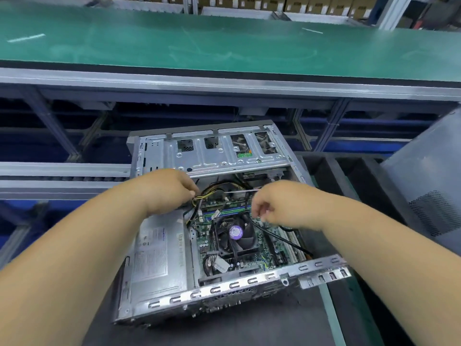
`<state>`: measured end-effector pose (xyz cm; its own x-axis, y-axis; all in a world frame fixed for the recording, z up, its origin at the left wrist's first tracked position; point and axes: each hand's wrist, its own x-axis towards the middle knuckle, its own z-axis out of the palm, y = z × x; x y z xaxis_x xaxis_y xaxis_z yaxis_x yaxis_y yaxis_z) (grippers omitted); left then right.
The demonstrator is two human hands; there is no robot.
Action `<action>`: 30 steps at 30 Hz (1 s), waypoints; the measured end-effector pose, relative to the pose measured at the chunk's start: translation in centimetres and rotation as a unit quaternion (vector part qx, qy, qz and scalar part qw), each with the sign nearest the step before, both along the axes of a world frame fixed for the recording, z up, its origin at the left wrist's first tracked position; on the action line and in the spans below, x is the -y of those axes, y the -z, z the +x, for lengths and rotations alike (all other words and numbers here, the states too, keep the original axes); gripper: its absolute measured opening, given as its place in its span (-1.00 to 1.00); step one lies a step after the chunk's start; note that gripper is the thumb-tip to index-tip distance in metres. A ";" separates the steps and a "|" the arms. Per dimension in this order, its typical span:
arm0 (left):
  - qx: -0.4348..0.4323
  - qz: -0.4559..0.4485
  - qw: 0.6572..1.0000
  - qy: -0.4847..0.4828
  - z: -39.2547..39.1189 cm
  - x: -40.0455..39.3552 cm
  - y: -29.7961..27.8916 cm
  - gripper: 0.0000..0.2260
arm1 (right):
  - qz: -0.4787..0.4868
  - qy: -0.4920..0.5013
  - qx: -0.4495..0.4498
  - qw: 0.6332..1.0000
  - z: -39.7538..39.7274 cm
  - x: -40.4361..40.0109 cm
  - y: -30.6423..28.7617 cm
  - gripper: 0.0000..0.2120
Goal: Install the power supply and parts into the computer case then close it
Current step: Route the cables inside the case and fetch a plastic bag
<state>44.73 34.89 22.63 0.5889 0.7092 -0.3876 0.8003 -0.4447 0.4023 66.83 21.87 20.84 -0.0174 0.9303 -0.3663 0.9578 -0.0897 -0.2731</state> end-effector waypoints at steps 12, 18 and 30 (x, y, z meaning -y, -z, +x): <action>-0.034 0.082 0.986 -0.141 1.2 3.1 3.4 -0.89 | 0.004 -0.324 0.046 0.945 0.6 -1.1 1.8 -0.72; -0.032 0.161 0.971 -0.174 1.4 4.7 4.4 -0.86 | 0.050 -0.408 0.049 0.910 0.1 -0.9 2.4 -0.82; -0.264 0.271 0.922 -0.084 4.9 5.1 6.1 -0.82 | 0.055 -0.439 0.081 0.893 0.7 -1.1 3.6 -0.79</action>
<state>49.60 29.80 16.49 0.2834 0.9471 -0.1507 0.8973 -0.3173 -0.3069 67.48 22.98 17.27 -0.7122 0.6154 -0.3378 0.6741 0.7337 -0.0846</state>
